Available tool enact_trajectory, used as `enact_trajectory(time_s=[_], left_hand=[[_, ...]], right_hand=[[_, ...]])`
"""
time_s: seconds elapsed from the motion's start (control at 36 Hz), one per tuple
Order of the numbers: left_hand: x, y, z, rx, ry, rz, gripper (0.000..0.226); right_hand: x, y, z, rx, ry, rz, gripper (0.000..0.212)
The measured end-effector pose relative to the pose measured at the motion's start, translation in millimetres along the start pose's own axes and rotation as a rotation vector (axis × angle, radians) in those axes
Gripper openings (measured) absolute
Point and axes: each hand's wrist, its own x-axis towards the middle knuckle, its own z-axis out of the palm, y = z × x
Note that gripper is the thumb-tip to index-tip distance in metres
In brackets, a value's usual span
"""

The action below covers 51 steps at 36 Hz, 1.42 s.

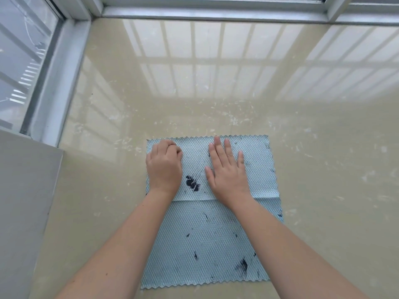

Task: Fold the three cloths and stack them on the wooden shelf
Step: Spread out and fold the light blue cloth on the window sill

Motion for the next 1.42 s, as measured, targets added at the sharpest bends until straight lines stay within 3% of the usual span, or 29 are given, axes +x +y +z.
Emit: enact_trajectory(time_s=[0.14, 0.25, 0.39, 0.53, 0.83, 1.03, 1.17, 1.42], left_hand=[[1.2, 0.3, 3.2, -0.017, 0.017, -0.023, 0.023], [1.4, 1.3, 3.2, -0.044, -0.003, -0.085, 0.006], [0.7, 1.7, -2.2, -0.112, -0.035, -0.117, 0.011], [-0.7, -1.5, -4.7, -0.039, -0.039, 0.016, 0.027], [1.8, -3.5, -6.6, 0.088, -0.001, 0.179, 0.021], [4.4, -2.2, -5.6, 0.14, -0.034, 0.162, 0.009], [4.9, -1.6, -6.1, 0.104, 0.007, 0.145, 0.022], [5.7, 2.9, -7.7, -0.01, 0.004, 0.015, 0.024]], right_hand=[[0.0, -0.1, -0.4, 0.002, -0.007, -0.001, 0.066], [-0.1, -0.3, -1.1, 0.013, -0.01, -0.001, 0.066], [-0.9, -0.5, -1.0, 0.011, -0.014, 0.005, 0.065], [-0.9, -0.5, -1.5, 0.004, -0.016, 0.004, 0.065], [-0.7, -1.0, -1.7, 0.005, -0.016, 0.005, 0.065], [-0.9, -1.0, -1.7, 0.006, -0.015, 0.004, 0.065], [-1.3, -1.1, -1.4, 0.004, -0.016, 0.004, 0.065], [-1.0, -1.2, -1.4, -0.022, -0.023, 0.006, 0.065]])
